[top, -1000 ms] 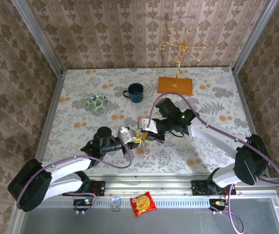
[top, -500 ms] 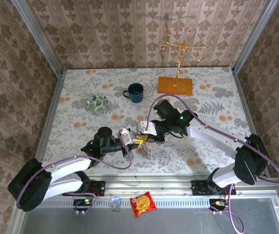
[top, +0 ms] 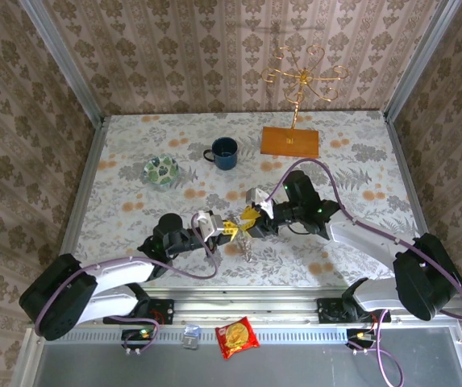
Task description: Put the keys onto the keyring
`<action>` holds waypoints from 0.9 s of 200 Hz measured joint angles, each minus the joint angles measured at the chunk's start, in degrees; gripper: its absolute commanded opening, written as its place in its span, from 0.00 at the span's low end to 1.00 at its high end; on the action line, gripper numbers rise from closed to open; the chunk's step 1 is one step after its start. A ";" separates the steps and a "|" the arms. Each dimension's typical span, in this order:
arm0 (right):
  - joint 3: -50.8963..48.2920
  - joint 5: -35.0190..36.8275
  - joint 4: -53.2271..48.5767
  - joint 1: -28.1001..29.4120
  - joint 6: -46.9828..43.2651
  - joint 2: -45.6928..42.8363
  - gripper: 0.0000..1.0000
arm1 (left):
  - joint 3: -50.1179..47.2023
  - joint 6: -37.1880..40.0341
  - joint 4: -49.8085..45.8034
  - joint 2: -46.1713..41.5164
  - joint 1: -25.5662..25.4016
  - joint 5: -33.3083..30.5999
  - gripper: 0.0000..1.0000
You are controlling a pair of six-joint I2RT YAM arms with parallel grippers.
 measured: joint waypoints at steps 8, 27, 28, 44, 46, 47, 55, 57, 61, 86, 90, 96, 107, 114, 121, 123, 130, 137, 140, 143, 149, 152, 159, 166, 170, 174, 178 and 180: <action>0.00 -0.35 0.66 0.00 0.20 0.07 0.33 | 0.00 -0.15 0.52 0.07 0.00 0.02 0.00; 0.00 -1.01 1.55 0.00 0.79 0.44 0.29 | 0.00 -0.61 2.05 0.33 0.00 0.04 0.00; 0.00 -1.03 1.57 0.00 0.79 0.48 0.29 | 0.00 -0.63 2.10 0.35 0.00 0.04 0.00; 0.02 -1.60 1.95 0.00 1.14 1.03 0.24 | -0.15 -0.98 2.43 0.55 0.07 -0.02 0.00; 0.02 -1.68 1.95 0.00 1.18 1.09 0.23 | -0.20 -1.01 2.49 0.55 0.04 -0.02 0.00; 0.02 -1.73 1.95 0.00 1.14 1.14 0.23 | -0.22 -1.05 2.54 0.59 0.04 -0.02 0.00; 0.02 -2.14 1.95 0.02 1.07 1.42 0.21 | -0.39 -1.22 2.69 0.63 0.07 -0.02 0.00; 0.02 -2.23 1.92 0.07 1.14 1.53 0.20 | -0.39 -1.25 2.71 0.63 0.07 -0.04 0.00; 0.02 -2.36 1.90 0.11 1.01 1.64 0.17 | -0.44 -1.38 2.71 0.66 0.07 -0.04 0.00; 0.11 -2.84 1.60 0.17 0.42 1.92 0.00 | -0.61 -1.88 2.75 0.66 0.39 -0.13 0.00; 0.15 -2.95 1.60 0.17 0.22 1.95 0.00 | -0.61 -2.03 2.80 0.66 0.39 -0.20 0.02; 0.31 -3.15 1.20 0.15 -0.02 1.99 0.00 | -0.63 -2.08 2.91 0.66 0.37 -0.22 0.13; 0.72 -3.28 0.42 0.15 -0.57 1.99 0.00 | -0.63 -2.16 3.02 0.63 0.37 -0.48 0.21; 1.09 -3.23 -0.35 0.15 -0.83 1.99 0.00 | -0.63 -2.21 2.95 0.59 0.37 -0.72 0.22; 1.44 -3.23 -1.20 0.17 -1.22 1.99 0.00 | -0.63 -1.97 2.64 0.50 0.37 -1.09 0.23; 1.53 -3.21 -1.49 0.17 -1.49 1.99 0.00 | -0.63 -1.97 2.43 0.44 0.37 -1.14 0.23; 1.90 -3.17 -2.67 0.26 -2.16 1.99 0.00 | -0.63 -1.79 1.49 0.09 0.37 -1.42 0.23; 2.43 -2.91 -4.44 0.42 -3.26 1.99 0.00 | -0.61 -1.49 0.42 -0.35 0.37 -1.55 0.23; 2.69 -2.75 -5.14 0.48 -3.52 1.99 0.00 | -0.57 -1.36 -0.04 -0.55 0.37 -1.64 0.23; 3.02 -2.49 -6.14 0.61 -4.22 1.99 0.00 | -0.50 -1.14 -0.66 -0.76 0.37 -1.70 0.24; 3.69 -2.01 -7.89 0.87 -5.35 1.99 0.00 | -0.28 -0.76 -2.03 -1.29 0.37 -1.70 0.23; 4.13 -1.75 -8.87 1.03 -5.84 1.99 0.00 | -0.17 -0.61 -2.60 -1.44 0.37 -1.70 0.24; 5.29 -0.87 -11.21 1.38 -7.30 2.03 0.00 | 0.22 -0.02 -4.13 -1.99 0.37 -1.70 0.24; 6.71 0.00 -13.66 1.77 -9.05 2.16 0.00 | 0.79 0.55 -5.68 -2.47 0.37 -1.66 0.24; 7.43 0.52 -14.78 1.99 -9.92 2.29 0.00 | 1.16 0.94 -6.62 -2.75 0.37 -1.66 0.24; 8.31 1.09 -15.96 2.21 -10.91 2.43 0.00 | 1.51 1.27 -7.43 -2.97 0.37 -1.66 0.24; 9.05 1.60 -17.03 2.43 -11.56 2.58 0.00 | 1.92 1.64 -8.41 -3.23 0.37 -1.66 0.24; 9.46 1.88 -17.62 2.49 -12.07 2.67 0.00 | 2.10 1.81 -8.76 -3.34 0.37 -1.66 0.23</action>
